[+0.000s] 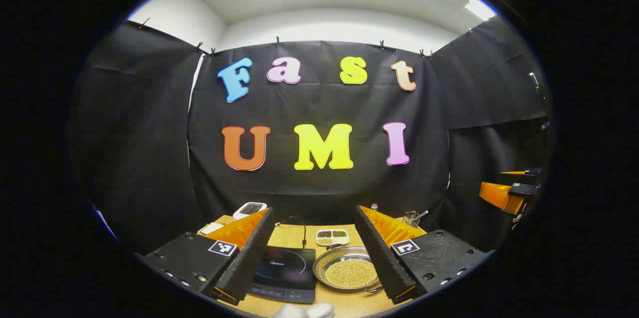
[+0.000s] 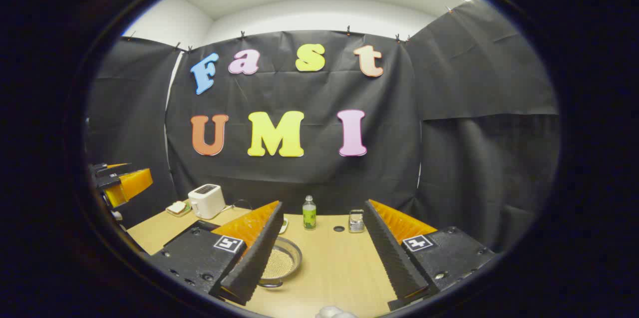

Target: First push the handle of the pot to place it horizontally, then grasp the pot with both hands and set it on the induction cooktop.

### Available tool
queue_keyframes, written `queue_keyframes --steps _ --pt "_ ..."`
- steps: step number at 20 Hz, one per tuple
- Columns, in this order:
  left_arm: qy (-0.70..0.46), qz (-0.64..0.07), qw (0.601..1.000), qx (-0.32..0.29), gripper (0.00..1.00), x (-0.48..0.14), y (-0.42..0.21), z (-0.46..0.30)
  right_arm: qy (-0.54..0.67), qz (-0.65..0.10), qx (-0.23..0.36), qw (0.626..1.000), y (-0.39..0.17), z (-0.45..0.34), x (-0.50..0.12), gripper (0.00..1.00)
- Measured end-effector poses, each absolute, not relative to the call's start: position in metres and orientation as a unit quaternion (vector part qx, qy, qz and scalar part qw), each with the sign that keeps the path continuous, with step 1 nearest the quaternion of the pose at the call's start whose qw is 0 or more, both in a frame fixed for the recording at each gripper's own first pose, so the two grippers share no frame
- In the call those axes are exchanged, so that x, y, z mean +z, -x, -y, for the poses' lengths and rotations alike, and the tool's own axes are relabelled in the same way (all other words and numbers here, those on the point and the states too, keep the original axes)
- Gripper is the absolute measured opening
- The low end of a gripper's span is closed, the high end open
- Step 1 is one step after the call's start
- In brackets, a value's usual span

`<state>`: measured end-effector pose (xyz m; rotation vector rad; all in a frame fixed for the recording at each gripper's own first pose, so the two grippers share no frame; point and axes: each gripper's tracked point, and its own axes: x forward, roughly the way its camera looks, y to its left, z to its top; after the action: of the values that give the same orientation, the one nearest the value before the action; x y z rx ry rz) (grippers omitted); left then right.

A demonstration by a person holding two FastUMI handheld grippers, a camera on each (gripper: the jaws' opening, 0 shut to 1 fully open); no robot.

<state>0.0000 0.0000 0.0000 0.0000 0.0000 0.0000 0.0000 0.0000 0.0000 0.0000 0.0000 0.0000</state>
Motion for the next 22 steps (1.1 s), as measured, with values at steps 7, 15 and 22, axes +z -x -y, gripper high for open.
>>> queue_keyframes --steps 7,15,22 --pt "-0.001 -0.003 1.000 -0.002 0.96 -0.004 0.003 -0.005 0.006 0.009 -0.010 1.000 0.005 0.005 0.008 0.96" --pt "-0.001 -0.008 1.000 0.002 0.96 -0.011 0.011 -0.020 0.004 0.005 -0.002 1.000 0.012 -0.011 0.008 0.96" --pt "-0.010 -0.017 1.000 0.010 0.96 -0.026 0.025 -0.030 0.011 -0.067 0.048 0.997 -0.001 -0.052 -0.027 0.37"
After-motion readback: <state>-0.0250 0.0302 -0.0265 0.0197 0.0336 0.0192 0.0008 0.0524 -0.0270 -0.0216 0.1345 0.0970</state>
